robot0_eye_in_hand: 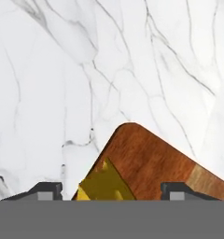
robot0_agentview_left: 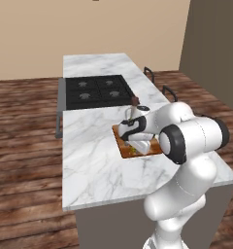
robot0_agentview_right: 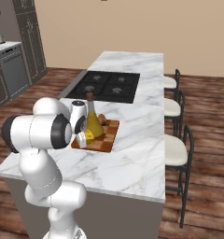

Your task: Retrieve the reheated potato from the microwave, then place the potato, cheese, and condiment on the cutting board.

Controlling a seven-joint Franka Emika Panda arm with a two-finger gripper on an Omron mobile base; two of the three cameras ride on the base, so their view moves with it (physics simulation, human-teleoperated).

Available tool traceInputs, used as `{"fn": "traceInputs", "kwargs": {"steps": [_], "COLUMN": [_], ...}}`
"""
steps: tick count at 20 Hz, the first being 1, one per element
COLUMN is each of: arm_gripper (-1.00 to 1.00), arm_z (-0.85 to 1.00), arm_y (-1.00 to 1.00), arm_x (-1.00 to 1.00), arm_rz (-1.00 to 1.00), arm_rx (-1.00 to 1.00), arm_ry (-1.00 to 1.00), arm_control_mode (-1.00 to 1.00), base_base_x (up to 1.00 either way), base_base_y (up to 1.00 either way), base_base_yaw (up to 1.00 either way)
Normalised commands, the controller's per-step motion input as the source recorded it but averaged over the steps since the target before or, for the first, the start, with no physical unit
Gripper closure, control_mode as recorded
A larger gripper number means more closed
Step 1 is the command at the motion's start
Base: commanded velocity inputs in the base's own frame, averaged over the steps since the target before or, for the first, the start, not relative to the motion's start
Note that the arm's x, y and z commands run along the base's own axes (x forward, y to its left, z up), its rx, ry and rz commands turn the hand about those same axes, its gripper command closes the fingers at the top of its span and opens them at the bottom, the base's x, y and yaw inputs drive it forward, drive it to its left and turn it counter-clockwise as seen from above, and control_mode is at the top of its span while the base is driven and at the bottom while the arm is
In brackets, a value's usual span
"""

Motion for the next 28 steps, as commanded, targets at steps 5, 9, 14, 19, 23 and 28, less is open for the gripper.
{"fn": "traceInputs", "kwargs": {"steps": [5,9,14,19,23,28], "arm_gripper": [-1.00,-1.00,-1.00,-1.00,-1.00,-1.00], "arm_z": [0.02,0.14,0.25,0.25,0.20,0.19], "arm_y": [0.02,0.02,0.04,0.01,-0.01,-0.04], "arm_x": [-0.09,-0.06,-0.04,-0.21,-0.34,-0.45], "arm_rz": [0.00,0.00,0.00,-0.01,0.00,-0.01], "arm_rx": [0.00,0.00,0.00,0.00,0.00,0.00], "arm_ry": [0.00,0.00,0.00,0.00,0.05,0.05], "arm_control_mode": [-1.00,-1.00,-1.00,-1.00,-1.00,-1.00], "base_base_x": [0.00,0.00,0.00,0.00,0.00,0.00], "base_base_y": [0.00,0.00,0.00,0.00,0.00,0.00], "base_base_yaw": [0.00,0.00,0.00,0.00,0.00,0.00]}}
